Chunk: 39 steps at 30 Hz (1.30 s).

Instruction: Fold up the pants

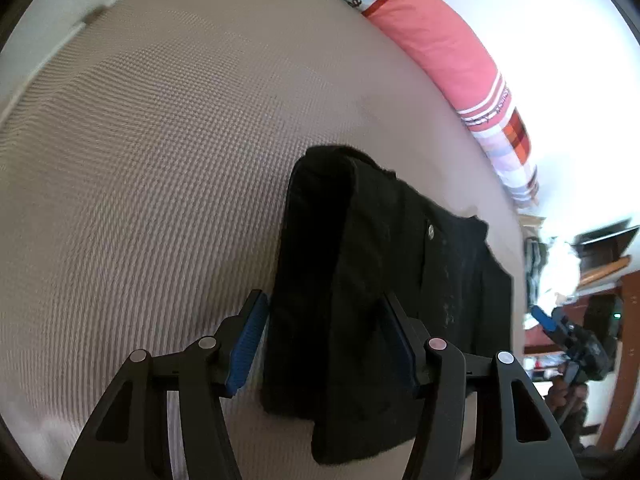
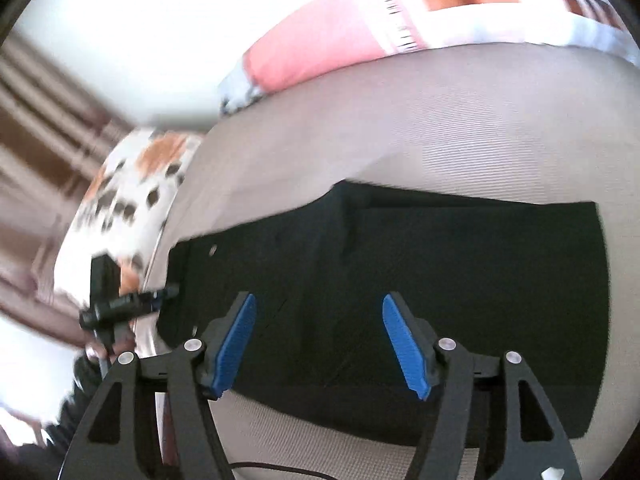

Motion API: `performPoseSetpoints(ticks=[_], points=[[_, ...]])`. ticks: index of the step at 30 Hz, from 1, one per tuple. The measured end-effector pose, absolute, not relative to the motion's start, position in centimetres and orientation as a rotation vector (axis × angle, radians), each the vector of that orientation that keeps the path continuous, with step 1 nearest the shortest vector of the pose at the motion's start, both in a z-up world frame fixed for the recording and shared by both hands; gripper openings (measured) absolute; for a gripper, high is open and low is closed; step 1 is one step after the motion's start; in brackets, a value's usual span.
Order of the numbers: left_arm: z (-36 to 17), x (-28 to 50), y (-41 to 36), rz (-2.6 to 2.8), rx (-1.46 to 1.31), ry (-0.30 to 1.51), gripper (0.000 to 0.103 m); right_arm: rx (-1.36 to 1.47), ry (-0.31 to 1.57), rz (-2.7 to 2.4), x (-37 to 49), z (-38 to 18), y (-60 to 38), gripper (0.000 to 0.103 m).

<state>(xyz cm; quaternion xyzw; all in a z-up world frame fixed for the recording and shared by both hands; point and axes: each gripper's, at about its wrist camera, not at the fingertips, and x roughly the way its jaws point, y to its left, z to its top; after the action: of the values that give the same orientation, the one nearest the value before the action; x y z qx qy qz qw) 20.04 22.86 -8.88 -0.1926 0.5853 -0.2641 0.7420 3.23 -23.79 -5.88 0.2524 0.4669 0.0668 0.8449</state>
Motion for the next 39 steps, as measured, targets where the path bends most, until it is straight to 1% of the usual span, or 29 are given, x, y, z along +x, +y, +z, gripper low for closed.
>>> performPoseSetpoints(ticks=[9,17,19,23,25,28,29,32,34,35,36,39], points=[[-9.6,22.9,23.6,-0.752,-0.466,1.316,0.058,0.536,0.989,0.063,4.1,-5.9,-24.1,0.064],[-10.7,23.8,22.7,-0.878,-0.577,1.317,0.058,0.547,0.977,0.055,5.0,-6.1,-24.5,0.064],[-10.8,24.0,22.4,-0.886,-0.572,1.301,0.053,0.554,0.981,0.064,5.1,-6.5,-24.4,0.064],[-10.8,24.7,21.0,-0.834,-0.569,1.260,0.049,0.571,0.991,0.081,5.6,-7.3,-24.2,0.064],[-10.5,24.2,21.3,-0.782,-0.555,1.251,0.041,0.573,0.974,0.095,5.4,-7.1,-24.2,0.064],[-10.0,23.0,20.9,-0.667,-0.537,1.242,0.036,0.545,0.945,0.086,4.7,-6.3,-24.6,0.064],[-9.5,22.6,20.5,-0.617,-0.515,1.240,0.036,0.538,0.932,0.079,4.4,-6.0,-25.0,0.064],[-7.4,21.3,19.1,-0.494,-0.446,1.229,0.028,0.557,0.895,0.049,3.5,-5.3,-27.0,0.064],[-5.6,20.4,18.6,-0.468,-0.483,1.225,0.020,0.569,0.872,0.027,2.8,-5.0,-28.2,0.064],[-5.0,20.0,18.5,-0.479,-0.524,1.229,0.018,0.577,0.859,0.018,2.3,-4.9,-29.0,0.064],[-4.0,19.4,18.2,-0.494,-0.575,1.231,0.017,0.585,0.849,0.014,1.9,-4.9,-29.7,0.064],[-1.3,17.7,16.2,-0.461,-0.547,1.207,0.016,0.598,0.824,0.005,0.8,-4.8,-31.2,0.064]])
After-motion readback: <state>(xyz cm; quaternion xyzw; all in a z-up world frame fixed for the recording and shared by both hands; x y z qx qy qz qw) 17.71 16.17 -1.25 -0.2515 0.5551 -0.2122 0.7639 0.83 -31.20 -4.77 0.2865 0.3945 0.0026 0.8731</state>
